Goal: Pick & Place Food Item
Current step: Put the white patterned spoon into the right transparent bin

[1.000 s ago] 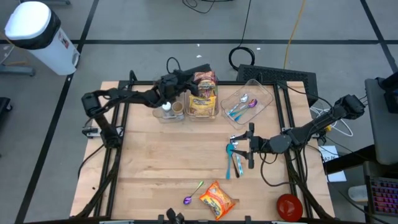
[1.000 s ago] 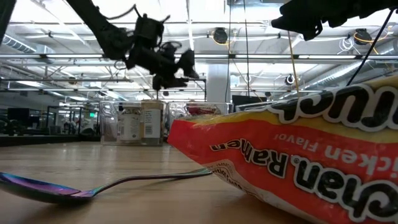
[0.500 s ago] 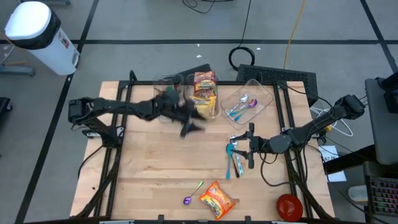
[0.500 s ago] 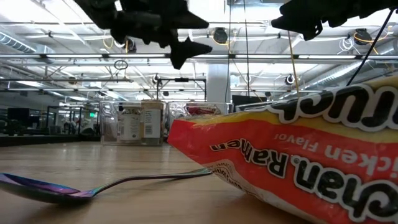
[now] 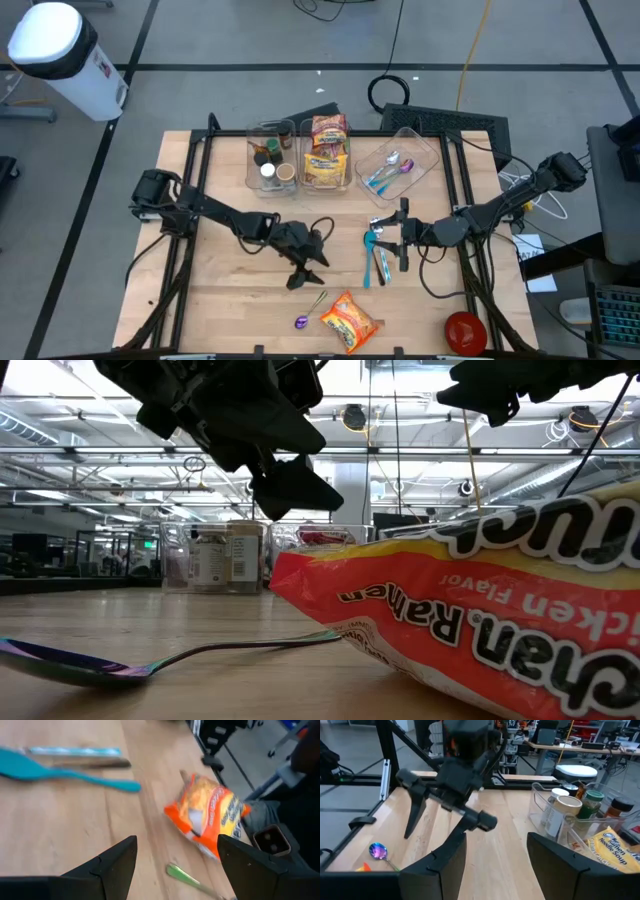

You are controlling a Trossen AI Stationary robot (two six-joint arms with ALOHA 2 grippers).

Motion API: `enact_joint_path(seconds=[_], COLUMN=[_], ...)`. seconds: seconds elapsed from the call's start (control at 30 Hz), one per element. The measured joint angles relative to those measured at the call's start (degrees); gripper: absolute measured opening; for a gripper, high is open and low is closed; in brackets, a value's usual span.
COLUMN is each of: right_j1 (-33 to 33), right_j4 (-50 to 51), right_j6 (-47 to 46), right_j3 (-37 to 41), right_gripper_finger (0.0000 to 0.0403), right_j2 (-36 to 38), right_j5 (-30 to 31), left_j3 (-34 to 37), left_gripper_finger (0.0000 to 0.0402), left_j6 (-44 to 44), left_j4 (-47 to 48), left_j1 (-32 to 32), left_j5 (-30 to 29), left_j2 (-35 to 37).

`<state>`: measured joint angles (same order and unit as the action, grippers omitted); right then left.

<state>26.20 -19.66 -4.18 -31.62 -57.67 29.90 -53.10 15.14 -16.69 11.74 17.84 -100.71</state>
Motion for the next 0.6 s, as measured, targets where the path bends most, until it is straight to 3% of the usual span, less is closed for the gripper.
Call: enact_joint_path(seconds=[0.37, 0.6], right_j1=[0.13, 0.15], right_j4=[-0.47, -0.45], right_j6=[-2.23, -3.28], right_j3=[0.0, 0.0], right_gripper_finger=[0.0201, 0.0201], right_j2=[-0.02, -0.04], right_j5=[-0.14, -0.21], left_j3=[-0.03, -0.06], left_gripper_finger=[0.0282, 0.0282], left_j6=[5.47, 9.55], left_j4=[-7.42, -18.96], left_j1=[1.82, 2.44], left_j5=[0.11, 4.91], left_j2=[-8.31, -12.82])
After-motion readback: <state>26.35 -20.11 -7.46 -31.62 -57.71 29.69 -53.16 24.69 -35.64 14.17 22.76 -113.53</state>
